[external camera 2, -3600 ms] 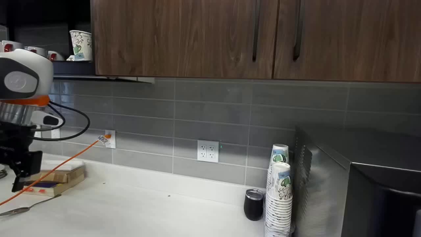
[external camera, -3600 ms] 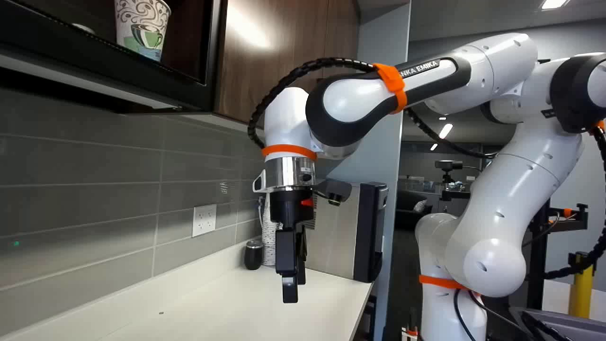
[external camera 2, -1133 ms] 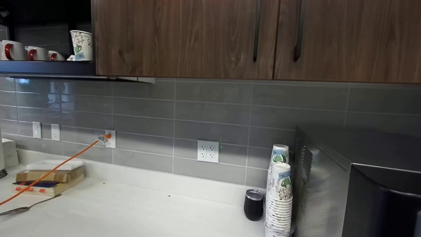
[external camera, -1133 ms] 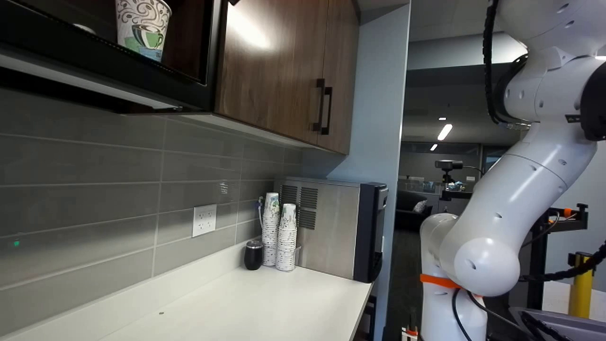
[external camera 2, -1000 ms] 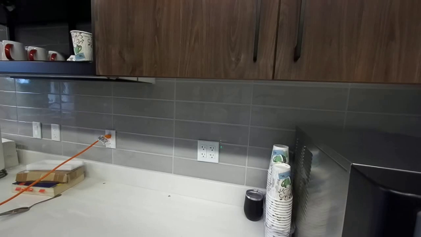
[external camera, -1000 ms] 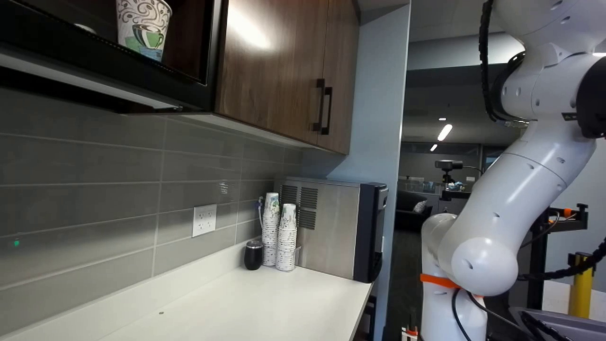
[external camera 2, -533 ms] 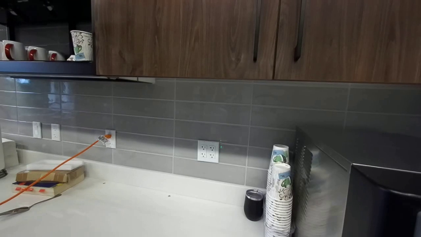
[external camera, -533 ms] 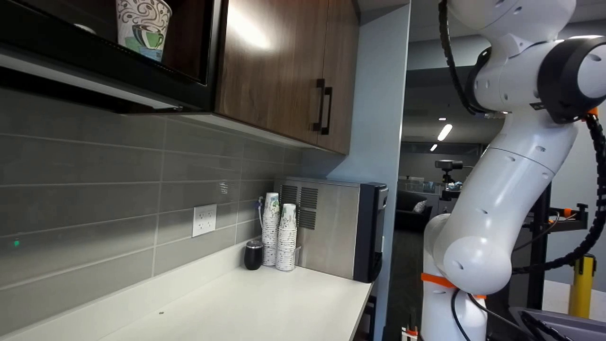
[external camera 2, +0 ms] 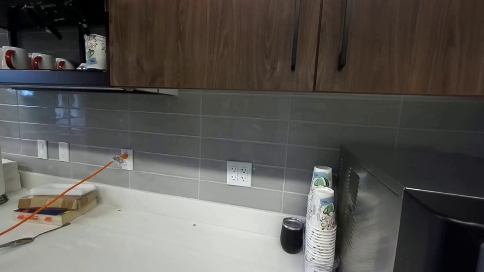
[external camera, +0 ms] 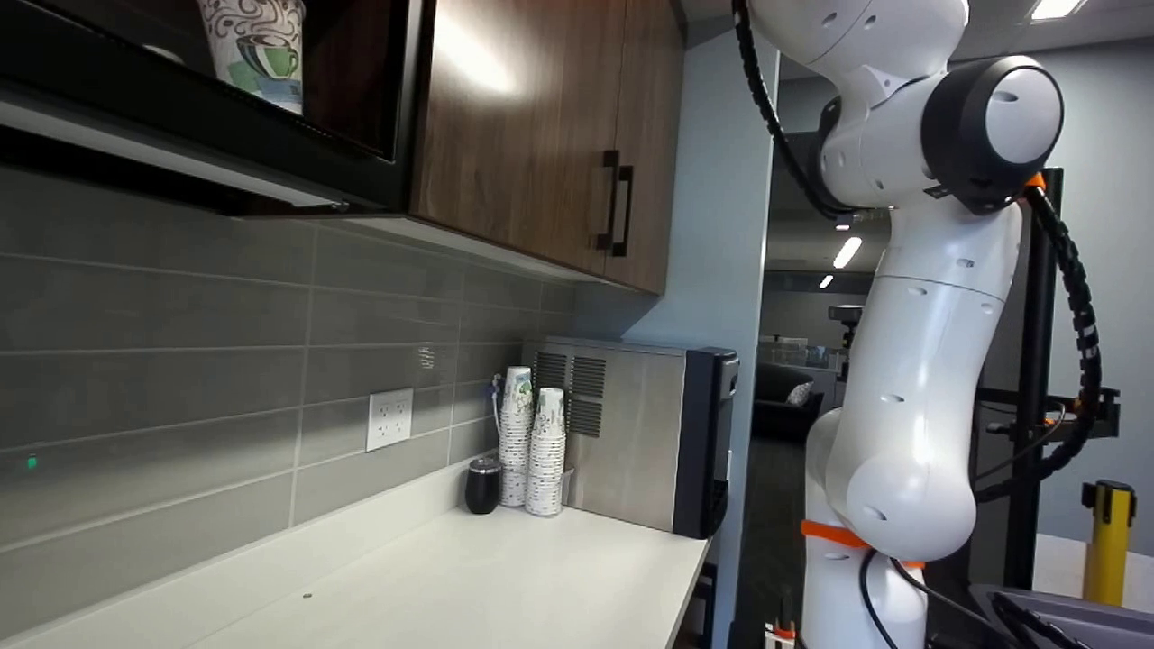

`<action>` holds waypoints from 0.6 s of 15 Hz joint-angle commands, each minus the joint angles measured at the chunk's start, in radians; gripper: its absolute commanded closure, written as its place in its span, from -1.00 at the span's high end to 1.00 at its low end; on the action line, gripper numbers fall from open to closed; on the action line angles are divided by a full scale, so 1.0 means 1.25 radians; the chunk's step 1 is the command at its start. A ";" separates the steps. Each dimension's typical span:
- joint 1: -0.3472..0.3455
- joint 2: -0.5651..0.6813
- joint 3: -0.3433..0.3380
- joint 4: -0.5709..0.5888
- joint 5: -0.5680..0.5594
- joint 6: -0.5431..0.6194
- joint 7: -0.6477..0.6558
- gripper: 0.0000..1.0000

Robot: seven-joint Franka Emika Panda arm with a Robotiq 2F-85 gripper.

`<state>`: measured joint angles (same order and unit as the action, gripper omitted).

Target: Remove the paper cup from the cabinet and put it on the counter

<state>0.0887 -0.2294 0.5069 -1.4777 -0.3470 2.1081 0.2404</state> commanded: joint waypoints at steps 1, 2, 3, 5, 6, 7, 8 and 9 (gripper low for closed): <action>0.043 0.001 -0.018 0.047 -0.024 0.021 0.004 1.00; 0.049 -0.006 -0.022 0.051 -0.020 0.023 0.003 1.00; 0.051 -0.010 -0.024 0.056 -0.020 0.024 0.007 1.00; 0.050 -0.006 -0.022 0.063 -0.032 0.029 0.013 1.00; 0.046 0.000 -0.020 0.063 -0.044 0.031 0.017 1.00; 0.044 0.005 -0.019 0.061 -0.052 0.036 0.020 1.00; 0.043 0.015 -0.018 0.061 -0.061 0.037 0.023 1.00; 0.044 0.023 -0.017 0.061 -0.070 0.038 0.029 1.00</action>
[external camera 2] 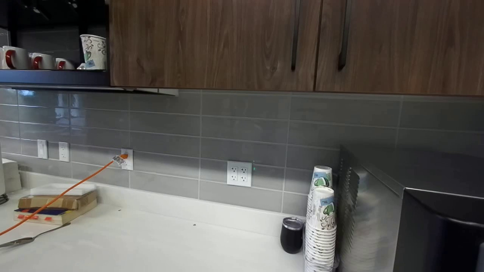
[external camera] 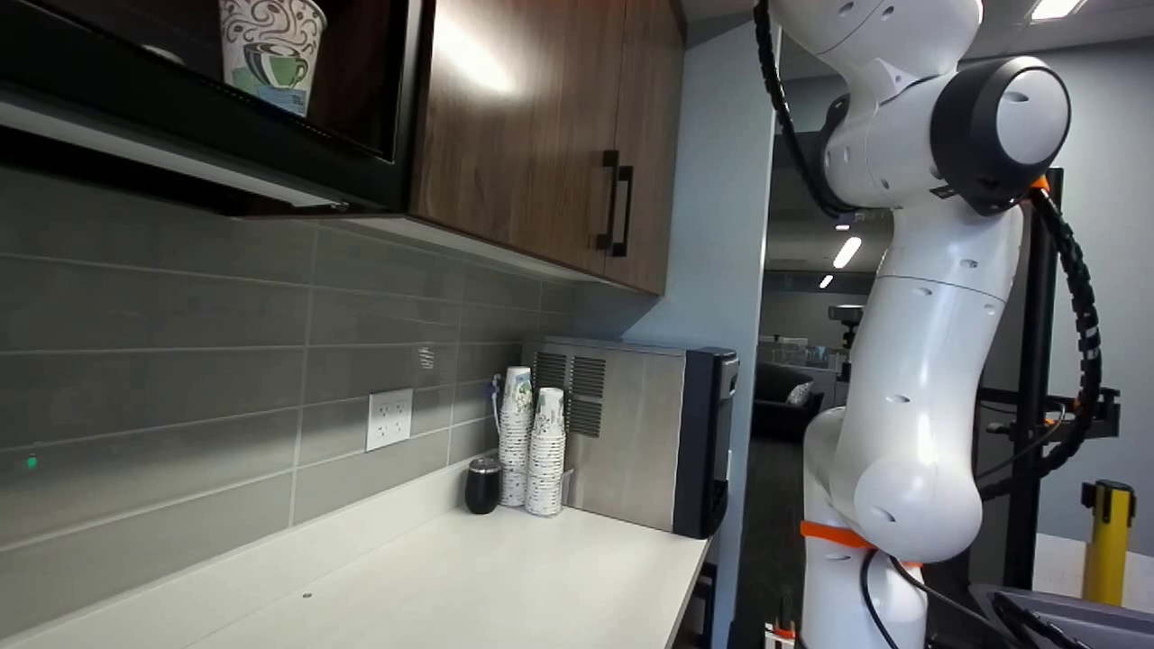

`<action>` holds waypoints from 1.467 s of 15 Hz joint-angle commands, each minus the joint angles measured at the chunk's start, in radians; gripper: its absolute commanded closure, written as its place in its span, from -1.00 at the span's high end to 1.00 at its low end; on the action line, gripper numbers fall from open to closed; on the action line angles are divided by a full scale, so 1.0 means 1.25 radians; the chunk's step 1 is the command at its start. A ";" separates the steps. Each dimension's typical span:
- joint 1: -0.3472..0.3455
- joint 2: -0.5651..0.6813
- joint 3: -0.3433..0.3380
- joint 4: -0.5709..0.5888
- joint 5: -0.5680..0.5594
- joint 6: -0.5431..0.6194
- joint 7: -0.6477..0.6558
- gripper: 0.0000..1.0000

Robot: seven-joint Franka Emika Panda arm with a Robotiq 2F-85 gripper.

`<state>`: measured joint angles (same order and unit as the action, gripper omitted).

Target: Remove the paper cup from the cabinet and put it on the counter

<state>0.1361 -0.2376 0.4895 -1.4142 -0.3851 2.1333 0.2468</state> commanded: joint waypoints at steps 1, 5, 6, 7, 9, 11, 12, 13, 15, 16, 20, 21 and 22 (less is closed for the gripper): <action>0.008 0.038 -0.003 0.010 -0.050 0.022 0.030 1.00; 0.020 0.068 -0.007 0.014 -0.080 0.028 0.044 1.00; 0.023 0.074 -0.008 0.014 -0.089 0.027 0.048 1.00; 0.025 0.080 -0.009 0.015 -0.097 0.021 0.050 1.00; 0.031 0.093 -0.011 0.020 -0.107 0.005 0.056 1.00; 0.037 0.105 -0.014 0.028 -0.113 -0.015 0.057 1.00; 0.040 0.110 -0.015 0.031 -0.117 -0.022 0.058 1.00; 0.043 0.115 -0.017 0.033 -0.120 -0.031 0.058 1.00; 0.051 0.124 -0.020 0.042 -0.123 -0.067 0.060 1.00; 0.055 0.129 -0.021 0.047 -0.124 -0.087 0.063 1.00; 0.071 0.142 -0.030 0.073 -0.116 -0.155 0.066 0.31; 0.075 0.144 -0.031 0.081 -0.116 -0.167 0.068 0.16; 0.079 0.147 -0.033 0.090 -0.117 -0.177 0.067 0.01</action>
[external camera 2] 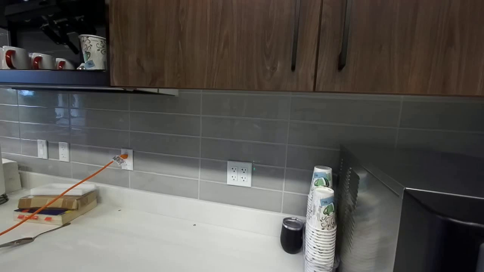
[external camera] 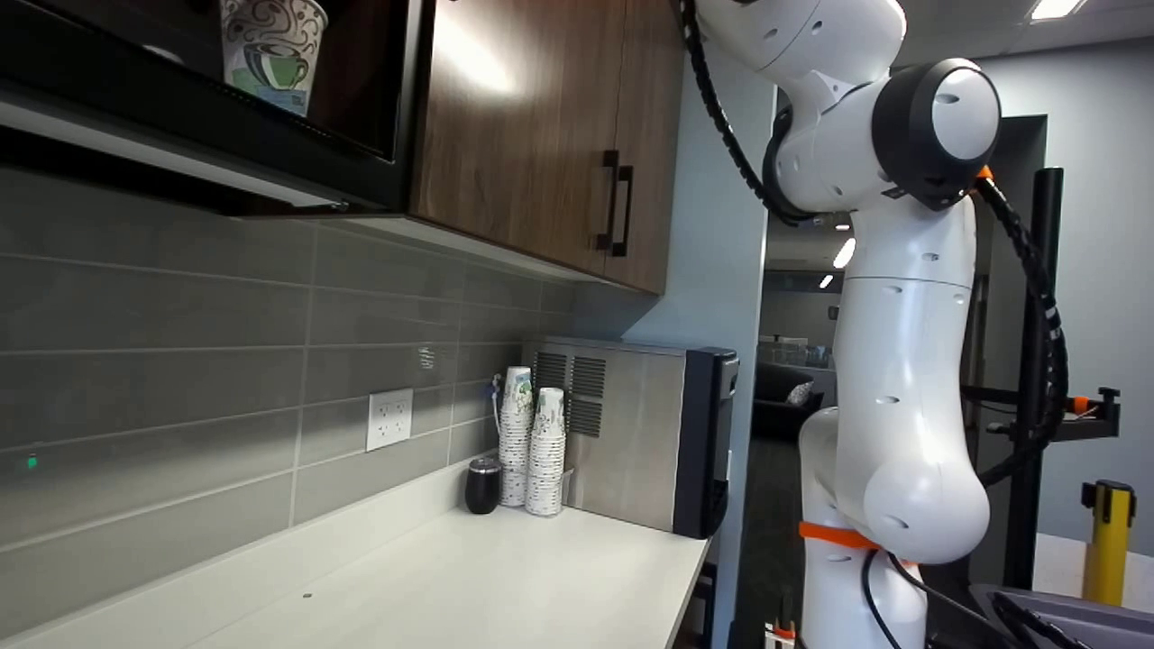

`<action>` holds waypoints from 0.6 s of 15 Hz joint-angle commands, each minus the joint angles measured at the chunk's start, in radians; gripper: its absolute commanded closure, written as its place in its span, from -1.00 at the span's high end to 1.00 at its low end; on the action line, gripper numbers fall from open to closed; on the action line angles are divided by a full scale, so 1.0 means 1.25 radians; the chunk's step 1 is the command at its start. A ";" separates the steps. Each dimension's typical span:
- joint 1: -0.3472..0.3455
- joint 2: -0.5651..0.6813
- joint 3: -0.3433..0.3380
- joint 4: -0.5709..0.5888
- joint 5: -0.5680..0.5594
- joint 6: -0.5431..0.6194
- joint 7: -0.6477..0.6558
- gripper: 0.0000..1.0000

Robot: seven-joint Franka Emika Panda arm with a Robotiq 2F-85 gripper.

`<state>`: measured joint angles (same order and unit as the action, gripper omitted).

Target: Remove the paper cup from the cabinet and put it on the counter

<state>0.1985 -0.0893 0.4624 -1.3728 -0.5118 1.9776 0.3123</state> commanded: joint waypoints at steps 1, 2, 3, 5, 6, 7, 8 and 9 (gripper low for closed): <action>0.033 0.029 -0.012 0.064 -0.016 -0.061 0.016 -0.16; 0.035 0.030 -0.013 0.069 -0.017 -0.067 0.018 -0.30; 0.038 0.031 -0.014 0.074 -0.018 -0.076 0.019 -0.48; 0.043 0.034 -0.016 0.084 -0.018 -0.089 0.022 -0.75; 0.045 0.033 -0.017 0.088 -0.017 -0.095 0.024 -0.93; 0.047 0.032 -0.017 0.091 -0.018 -0.101 0.029 -0.99; 0.049 0.032 -0.018 0.096 -0.017 -0.106 0.029 -1.00; 0.050 0.030 -0.018 0.101 -0.018 -0.116 0.029 -1.00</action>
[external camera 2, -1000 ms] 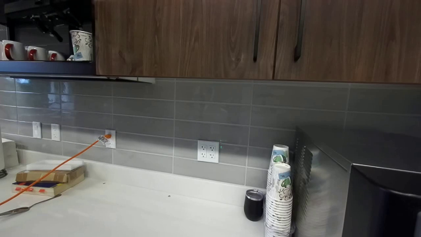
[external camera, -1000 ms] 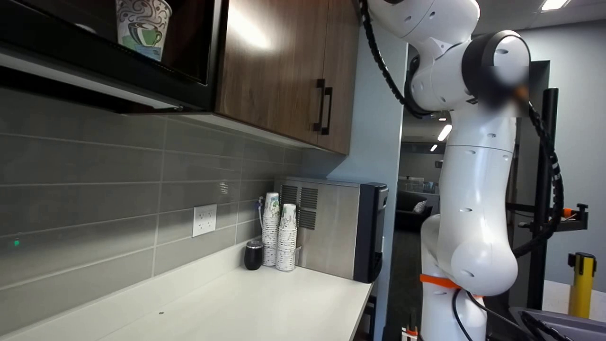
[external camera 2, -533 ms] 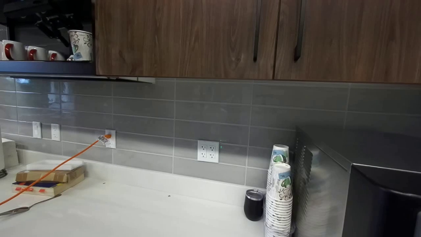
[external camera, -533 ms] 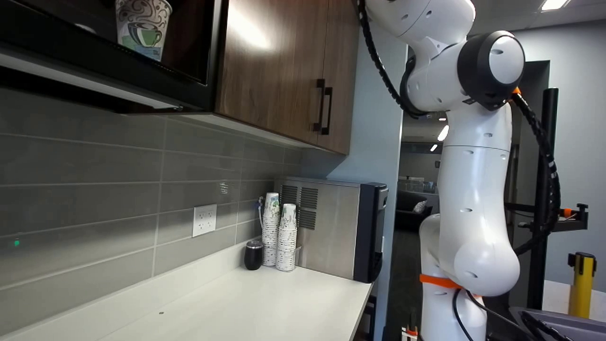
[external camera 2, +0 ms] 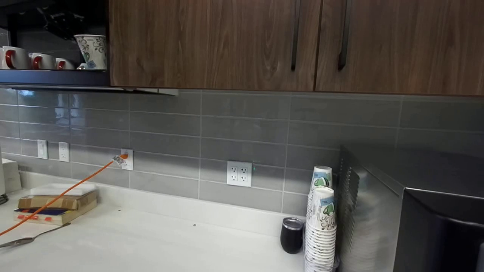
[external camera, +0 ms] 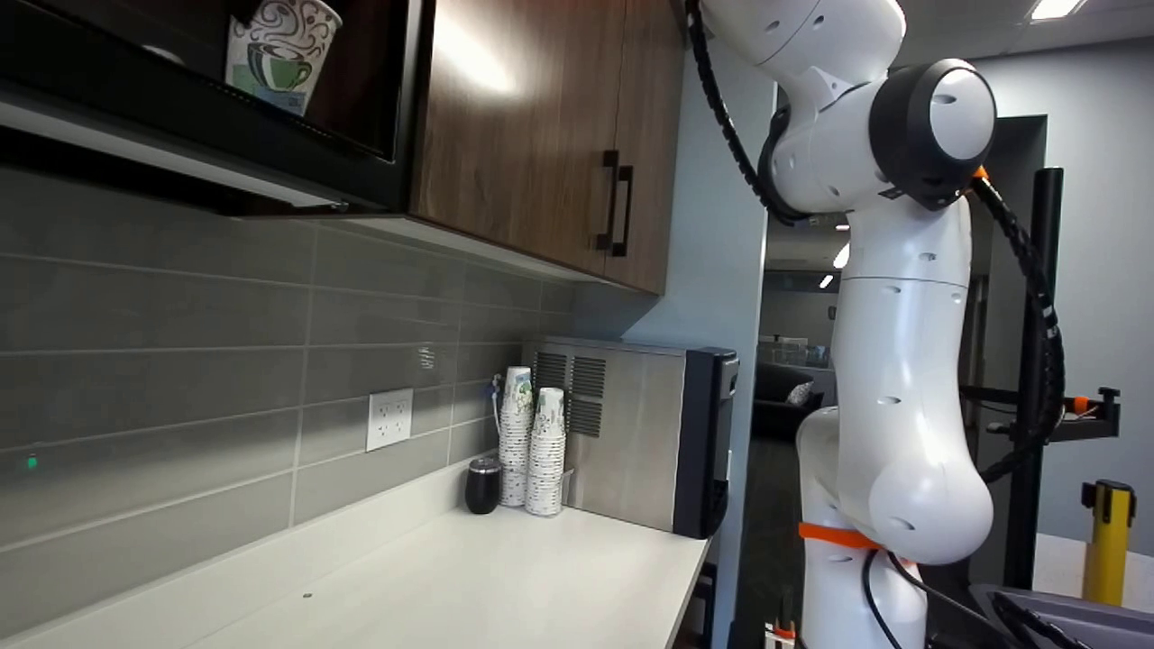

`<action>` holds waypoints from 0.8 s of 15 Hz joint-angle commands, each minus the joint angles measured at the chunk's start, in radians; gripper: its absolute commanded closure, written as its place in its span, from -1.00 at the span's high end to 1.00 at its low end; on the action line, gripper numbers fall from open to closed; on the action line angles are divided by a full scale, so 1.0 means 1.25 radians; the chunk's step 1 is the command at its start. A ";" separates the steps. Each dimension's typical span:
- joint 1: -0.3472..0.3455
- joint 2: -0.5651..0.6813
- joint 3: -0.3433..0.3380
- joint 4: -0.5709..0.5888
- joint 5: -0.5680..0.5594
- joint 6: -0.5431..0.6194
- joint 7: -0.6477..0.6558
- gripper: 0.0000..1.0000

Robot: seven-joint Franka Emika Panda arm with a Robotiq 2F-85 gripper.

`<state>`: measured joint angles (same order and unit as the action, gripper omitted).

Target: Remove the paper cup from the cabinet and put it on the counter

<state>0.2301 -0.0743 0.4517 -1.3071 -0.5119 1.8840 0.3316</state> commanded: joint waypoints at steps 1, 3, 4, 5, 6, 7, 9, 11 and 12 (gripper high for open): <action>0.025 0.015 -0.010 0.051 -0.018 -0.046 0.015 -1.00; 0.029 0.001 -0.012 0.056 -0.010 -0.055 0.016 -1.00; 0.032 -0.008 -0.011 0.061 -0.007 -0.069 0.017 -0.99; 0.035 -0.017 -0.009 0.066 -0.005 -0.085 0.018 -0.99; 0.038 -0.026 -0.006 0.072 0.001 -0.107 0.018 -0.99; 0.041 -0.036 -0.004 0.079 0.010 -0.138 0.013 -0.99; 0.042 -0.064 0.007 0.079 0.036 -0.201 0.000 -0.99; 0.049 -0.091 0.011 0.070 0.055 -0.264 -0.001 -0.99; 0.052 -0.107 0.011 0.061 0.071 -0.293 -0.003 -0.99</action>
<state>0.2840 -0.1604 0.4658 -1.2244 -0.4780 1.6182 0.3382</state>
